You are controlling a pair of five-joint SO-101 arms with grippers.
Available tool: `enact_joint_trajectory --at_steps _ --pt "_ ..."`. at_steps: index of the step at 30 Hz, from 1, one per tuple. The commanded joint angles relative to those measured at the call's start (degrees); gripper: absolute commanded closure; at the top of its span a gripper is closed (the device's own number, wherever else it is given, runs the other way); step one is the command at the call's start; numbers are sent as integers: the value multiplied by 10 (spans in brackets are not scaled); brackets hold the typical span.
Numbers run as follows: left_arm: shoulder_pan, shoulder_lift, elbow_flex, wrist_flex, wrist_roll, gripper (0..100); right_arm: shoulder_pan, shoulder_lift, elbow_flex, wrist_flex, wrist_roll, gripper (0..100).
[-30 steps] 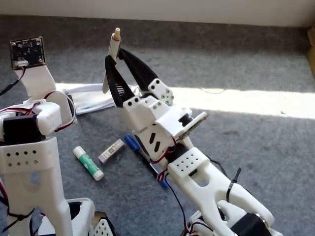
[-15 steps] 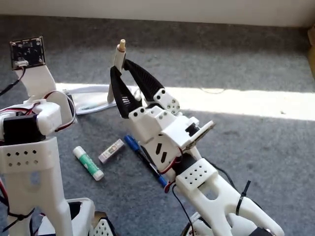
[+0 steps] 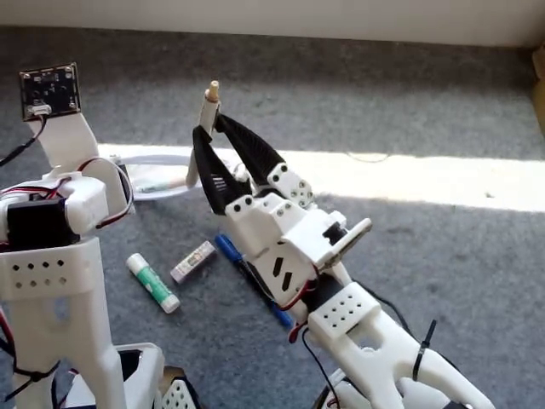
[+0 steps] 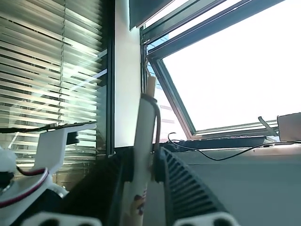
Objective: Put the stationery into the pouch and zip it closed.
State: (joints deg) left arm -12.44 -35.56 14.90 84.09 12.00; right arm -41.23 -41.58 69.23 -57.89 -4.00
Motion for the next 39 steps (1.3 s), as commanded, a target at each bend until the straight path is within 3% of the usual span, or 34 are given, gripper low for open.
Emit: enact_joint_trajectory --at_steps 1,7,17,39 --pt "3 -2 4 -7 -7 993 -6 -65 25 22 8 991" --pt "3 -2 1 -7 -7 993 -7 -182 41 196 4 991" --pt "3 -2 2 -8 -7 993 -73 -327 43 420 4 991" --pt "3 -2 1 -8 -6 993 -72 -293 35 430 3 991"
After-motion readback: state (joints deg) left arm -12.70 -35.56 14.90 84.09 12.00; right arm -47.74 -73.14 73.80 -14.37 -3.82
